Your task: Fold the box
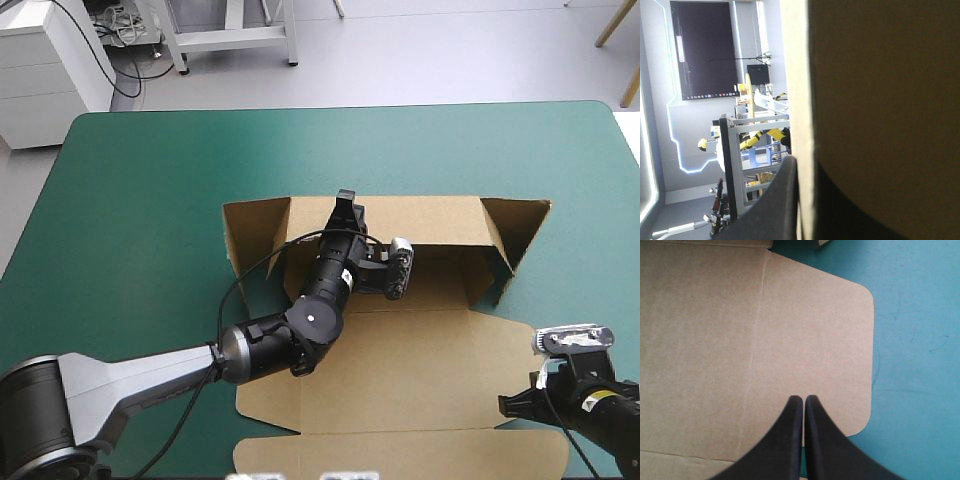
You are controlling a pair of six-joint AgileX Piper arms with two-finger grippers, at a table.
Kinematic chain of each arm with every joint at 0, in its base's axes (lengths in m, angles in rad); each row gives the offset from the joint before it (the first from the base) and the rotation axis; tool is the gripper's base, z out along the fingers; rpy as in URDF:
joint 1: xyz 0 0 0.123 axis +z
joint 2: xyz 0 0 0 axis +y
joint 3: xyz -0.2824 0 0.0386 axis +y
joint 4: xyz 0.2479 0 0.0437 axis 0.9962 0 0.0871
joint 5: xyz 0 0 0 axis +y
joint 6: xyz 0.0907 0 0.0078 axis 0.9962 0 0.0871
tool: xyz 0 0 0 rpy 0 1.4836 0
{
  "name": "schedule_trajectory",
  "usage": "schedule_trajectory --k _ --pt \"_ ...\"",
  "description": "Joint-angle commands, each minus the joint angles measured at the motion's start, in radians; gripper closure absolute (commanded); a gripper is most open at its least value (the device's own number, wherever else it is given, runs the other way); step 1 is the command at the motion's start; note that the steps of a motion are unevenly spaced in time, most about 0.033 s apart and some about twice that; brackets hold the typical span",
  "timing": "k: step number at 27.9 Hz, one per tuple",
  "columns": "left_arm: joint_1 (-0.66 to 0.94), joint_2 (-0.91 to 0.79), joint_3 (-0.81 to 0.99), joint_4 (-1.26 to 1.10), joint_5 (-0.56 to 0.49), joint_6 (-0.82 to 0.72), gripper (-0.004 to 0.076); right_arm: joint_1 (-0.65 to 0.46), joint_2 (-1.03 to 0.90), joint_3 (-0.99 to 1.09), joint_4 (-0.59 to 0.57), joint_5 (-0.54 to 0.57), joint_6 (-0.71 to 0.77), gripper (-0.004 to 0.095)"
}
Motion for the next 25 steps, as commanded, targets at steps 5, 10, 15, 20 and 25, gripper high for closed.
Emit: schedule_trajectory --k 5,10,15,20,25 --pt "-0.016 -0.009 0.039 0.077 -0.015 -0.065 0.0731 -0.006 0.006 -0.024 0.014 -0.043 -0.003 0.0910" --pt "-0.016 0.001 0.039 0.103 -0.027 -0.123 0.0731 -0.006 0.006 -0.024 0.006 -0.043 -0.003 0.0910" --pt "-0.016 0.001 0.039 0.103 -0.025 -0.150 0.0731 -0.006 0.006 -0.024 -0.012 -0.043 -0.003 0.0810" --pt "-0.016 0.001 0.039 0.103 -0.025 -0.150 0.0731 -0.006 0.006 -0.024 -0.012 -0.043 -0.003 0.0561" --pt "-0.016 0.001 0.039 0.103 -0.018 -0.150 0.0731 -0.006 0.006 -0.024 -0.012 -0.043 -0.003 0.0301"
